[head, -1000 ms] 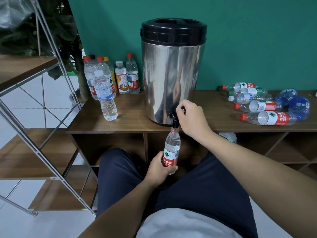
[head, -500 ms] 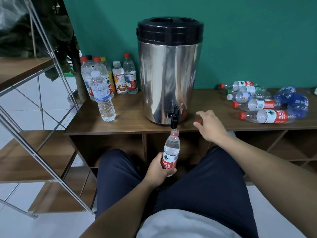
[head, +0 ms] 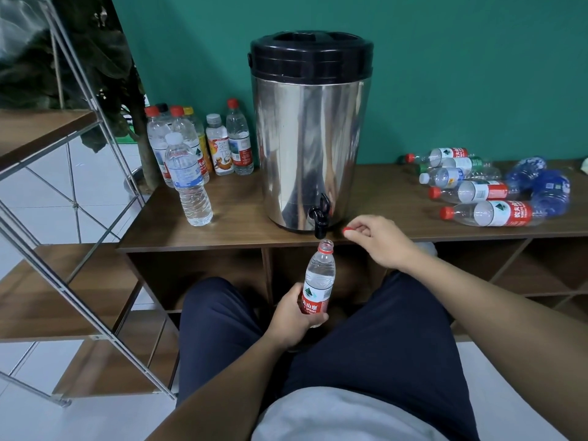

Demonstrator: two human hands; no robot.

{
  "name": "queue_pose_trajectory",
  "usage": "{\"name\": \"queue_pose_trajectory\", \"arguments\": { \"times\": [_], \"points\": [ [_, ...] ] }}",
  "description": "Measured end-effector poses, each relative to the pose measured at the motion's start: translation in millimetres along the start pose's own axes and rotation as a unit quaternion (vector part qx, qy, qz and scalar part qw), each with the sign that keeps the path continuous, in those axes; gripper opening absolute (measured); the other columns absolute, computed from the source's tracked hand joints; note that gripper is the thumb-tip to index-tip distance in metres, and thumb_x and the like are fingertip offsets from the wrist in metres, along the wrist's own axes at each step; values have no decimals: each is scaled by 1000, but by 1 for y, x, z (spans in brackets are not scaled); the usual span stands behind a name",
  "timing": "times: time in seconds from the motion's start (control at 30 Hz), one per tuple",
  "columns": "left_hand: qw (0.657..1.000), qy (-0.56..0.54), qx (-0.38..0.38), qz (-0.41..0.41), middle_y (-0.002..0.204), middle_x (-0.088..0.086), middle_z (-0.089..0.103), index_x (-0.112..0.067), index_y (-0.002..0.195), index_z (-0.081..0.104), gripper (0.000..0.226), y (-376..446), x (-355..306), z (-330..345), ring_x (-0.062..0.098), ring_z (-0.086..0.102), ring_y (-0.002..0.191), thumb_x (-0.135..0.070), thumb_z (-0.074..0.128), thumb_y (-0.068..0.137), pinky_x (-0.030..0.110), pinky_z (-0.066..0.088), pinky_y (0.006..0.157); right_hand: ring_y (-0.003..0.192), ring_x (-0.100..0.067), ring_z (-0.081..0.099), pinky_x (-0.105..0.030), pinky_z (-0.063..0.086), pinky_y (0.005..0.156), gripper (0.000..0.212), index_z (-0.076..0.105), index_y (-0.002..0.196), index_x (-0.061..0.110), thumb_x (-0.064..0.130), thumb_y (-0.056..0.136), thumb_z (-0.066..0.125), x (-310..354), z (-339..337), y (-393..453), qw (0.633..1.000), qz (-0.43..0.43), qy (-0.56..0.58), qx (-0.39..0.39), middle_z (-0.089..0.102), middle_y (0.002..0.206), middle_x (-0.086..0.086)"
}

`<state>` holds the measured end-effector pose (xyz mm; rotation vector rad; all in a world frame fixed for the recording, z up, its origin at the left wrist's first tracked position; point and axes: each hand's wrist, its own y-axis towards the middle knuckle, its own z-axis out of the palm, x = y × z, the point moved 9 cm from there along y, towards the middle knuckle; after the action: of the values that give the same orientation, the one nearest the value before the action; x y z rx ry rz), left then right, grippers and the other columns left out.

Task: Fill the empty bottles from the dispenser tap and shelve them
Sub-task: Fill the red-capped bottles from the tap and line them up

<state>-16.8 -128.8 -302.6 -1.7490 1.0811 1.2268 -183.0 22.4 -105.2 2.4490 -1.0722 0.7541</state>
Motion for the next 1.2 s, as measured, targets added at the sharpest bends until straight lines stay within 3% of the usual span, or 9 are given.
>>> {"name": "queue_pose_trajectory", "arguments": {
  "times": [0.1,0.23,0.37,0.6,0.7,0.87,1.0,1.1,1.2],
  "points": [
    [1000,-1,-1,6,118,-8,81,-30,125,69,63,-1,-2,1,12,78,109,-19,103,74,41,64,104,88,3,65,-16,48,83,18,79,118,21,32,106,73,30,7,-15,997,-59,42,31,71,105,10],
    [1000,-1,4,13,120,-7,81,-29,127,68,65,-3,-7,1,13,78,111,-20,104,74,40,63,104,93,-9,65,-29,56,86,23,78,126,23,34,106,72,48,12,-24,993,-106,-11,46,67,110,10],
    [1000,5,6,16,119,-8,81,-31,126,69,65,-6,-9,2,13,78,111,-23,104,72,43,64,104,89,-3,60,-24,48,83,27,76,134,28,32,108,70,59,12,-29,983,-146,-69,86,62,110,16],
    [1000,15,20,17,120,-9,81,-32,128,69,65,-10,-16,2,12,78,111,-24,104,73,45,64,105,112,-8,61,-30,49,100,30,72,140,30,27,112,64,69,8,-35,957,-183,-165,152,62,130,15],
    [999,10,22,21,122,-9,81,-32,131,69,68,-14,-21,4,13,78,113,-26,103,73,46,64,106,93,-5,58,-34,51,89,23,76,125,28,40,111,62,74,5,-35,950,-180,-207,148,61,110,12],
    [999,-18,-11,45,121,-10,81,-31,131,71,67,-22,-41,3,13,78,113,-23,103,73,43,64,105,76,-20,58,-45,53,74,60,62,79,19,70,105,46,92,-12,-35,941,-155,-292,75,58,82,4],
    [997,-49,-24,58,123,-6,81,-32,130,72,65,-28,-56,-3,18,78,115,-28,103,74,51,65,104,63,-18,56,-39,43,57,70,52,65,22,83,98,43,114,-29,-38,946,-148,-287,24,57,67,2],
    [995,-61,-39,65,123,-4,81,-32,131,72,63,-32,-65,-14,22,78,116,-28,103,76,52,65,104,68,-12,58,-38,51,61,69,63,80,24,89,93,44,131,-39,-43,951,-160,-265,5,60,75,7],
    [994,-60,-51,72,124,-5,81,-31,133,72,64,-36,-74,-25,21,78,116,-28,103,77,50,64,105,82,-10,63,-39,58,73,53,70,113,29,78,98,55,152,-45,-49,951,-197,-237,0,65,95,12]
  ]
}}
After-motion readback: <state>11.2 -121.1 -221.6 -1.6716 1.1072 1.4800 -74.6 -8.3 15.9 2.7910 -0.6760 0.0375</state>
